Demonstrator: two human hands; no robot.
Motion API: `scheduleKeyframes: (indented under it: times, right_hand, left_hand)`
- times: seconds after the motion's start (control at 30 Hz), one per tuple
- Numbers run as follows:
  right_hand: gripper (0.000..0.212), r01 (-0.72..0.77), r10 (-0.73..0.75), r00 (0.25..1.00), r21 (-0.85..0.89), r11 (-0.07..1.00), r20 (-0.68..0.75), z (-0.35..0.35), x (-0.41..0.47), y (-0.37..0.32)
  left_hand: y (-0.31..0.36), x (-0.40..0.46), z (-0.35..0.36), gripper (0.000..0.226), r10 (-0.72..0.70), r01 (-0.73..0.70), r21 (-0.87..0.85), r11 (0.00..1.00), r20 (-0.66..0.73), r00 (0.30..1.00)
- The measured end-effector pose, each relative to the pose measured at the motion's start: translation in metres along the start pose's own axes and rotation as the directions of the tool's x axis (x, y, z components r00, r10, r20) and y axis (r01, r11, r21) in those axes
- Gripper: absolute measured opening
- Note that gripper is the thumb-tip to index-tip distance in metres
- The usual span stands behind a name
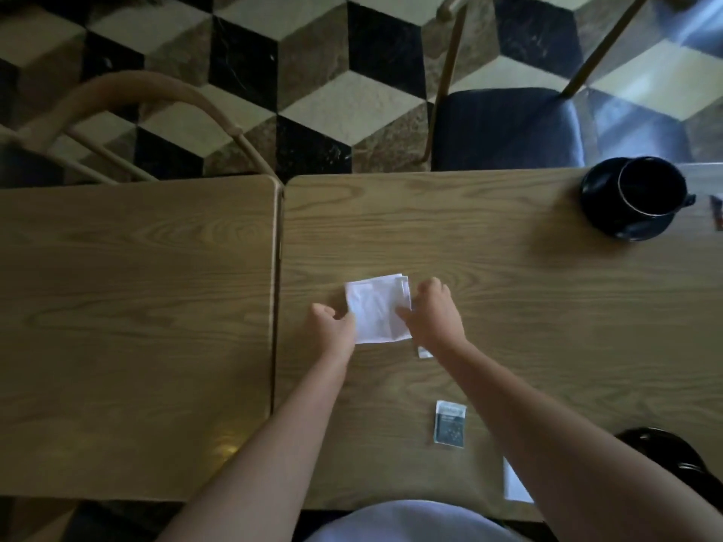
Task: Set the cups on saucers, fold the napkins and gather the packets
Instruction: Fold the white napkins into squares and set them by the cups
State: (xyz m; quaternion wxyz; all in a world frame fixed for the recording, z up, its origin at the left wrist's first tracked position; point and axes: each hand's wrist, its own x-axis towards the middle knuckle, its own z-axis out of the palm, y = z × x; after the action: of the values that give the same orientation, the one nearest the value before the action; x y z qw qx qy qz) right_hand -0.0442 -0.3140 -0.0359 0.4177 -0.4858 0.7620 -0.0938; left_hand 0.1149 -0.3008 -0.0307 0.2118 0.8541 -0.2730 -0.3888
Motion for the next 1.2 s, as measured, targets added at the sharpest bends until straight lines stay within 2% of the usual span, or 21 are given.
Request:
scheduleKeyframes:
  times: [0.07, 0.13, 0.17, 0.23, 0.33, 0.43, 0.53, 0.6, 0.67, 0.77, 0.87, 0.93, 1.07, 1.2]
  right_hand:
    - [0.04, -0.093, 0.089, 0.993, 0.047, 0.995, 0.082, 0.003, -0.002, -0.001]
    - [0.045, -0.191, 0.165, 0.971, 0.145, 0.971, 0.175, 0.004, -0.004, -0.005]
    - [0.045, -0.234, 0.191, 0.955, 0.182, 0.955, 0.228, 0.002, -0.004, -0.008]
    - [0.041, -0.309, 0.222, 0.922, 0.256, 0.916, 0.318, -0.006, -0.004, -0.012]
    - [0.039, -0.381, 0.224, 0.903, 0.443, 0.812, 0.366, -0.03, -0.02, -0.012]
    - [0.041, -0.429, 0.116, 0.884, 0.686, 0.588, 0.453, -0.057, -0.05, -0.004]
    - [0.049, -0.312, -0.059, 0.926, 0.842, 0.439, 0.374, -0.104, -0.085, -0.002]
    - [0.051, -0.197, -0.134, 0.956, 0.909, 0.368, 0.262, -0.137, -0.113, 0.003]
    - [0.051, -0.093, -0.145, 0.979, 0.946, 0.309, 0.144, -0.167, -0.142, 0.017]
    - [0.053, 0.021, -0.116, 0.993, 0.966, 0.258, 0.009, -0.203, -0.177, 0.041]
    - [0.058, 0.103, -0.088, 0.993, 0.965, 0.242, -0.083, -0.233, -0.209, 0.057]
    - [0.055, 0.146, -0.067, 0.989, 0.956, 0.254, -0.134, -0.25, -0.229, 0.071]
    - [0.048, 0.211, -0.035, 0.977, 0.93, 0.301, -0.211, -0.283, -0.26, 0.102]
    - [0.035, 0.28, -0.05, 0.959, 0.892, 0.354, -0.281, -0.317, -0.286, 0.139]
  left_hand:
    - [-0.004, -0.003, 0.004, 0.034, -0.209, 0.218, -0.044, 0.975, 0.15, 0.966]
    - [-0.002, -0.008, 0.006, 0.053, -0.299, 0.345, -0.115, 0.932, 0.295, 0.908]
    - [0.002, -0.01, 0.006, 0.051, -0.305, 0.383, -0.168, 0.908, 0.36, 0.882]
    - [0.012, -0.011, 0.004, 0.042, -0.269, 0.426, -0.293, 0.856, 0.453, 0.85]
    - [0.028, -0.027, -0.009, 0.04, -0.134, 0.424, -0.427, 0.799, 0.56, 0.817]
    - [0.043, -0.061, -0.025, 0.03, 0.038, 0.371, -0.471, 0.8, 0.657, 0.753]
    - [0.059, -0.099, -0.037, 0.028, 0.216, 0.275, -0.508, 0.816, 0.71, 0.67]
    - [0.072, -0.128, -0.043, 0.024, 0.304, 0.176, -0.502, 0.847, 0.728, 0.614]
    - [0.086, -0.16, -0.041, 0.027, 0.344, 0.093, -0.479, 0.873, 0.739, 0.58]
    - [0.102, -0.204, -0.033, 0.029, 0.374, 0.082, -0.499, 0.863, 0.739, 0.559]
    - [0.116, -0.238, -0.028, 0.026, 0.494, -0.037, -0.543, 0.839, 0.729, 0.474]
    - [0.123, -0.263, -0.022, 0.029, 0.525, -0.083, -0.546, 0.833, 0.735, 0.43]
    - [0.134, -0.311, 0.001, 0.029, 0.559, -0.137, -0.557, 0.819, 0.72, 0.412]
    - [0.138, -0.358, 0.036, 0.016, 0.584, -0.191, -0.561, 0.806, 0.696, 0.418]
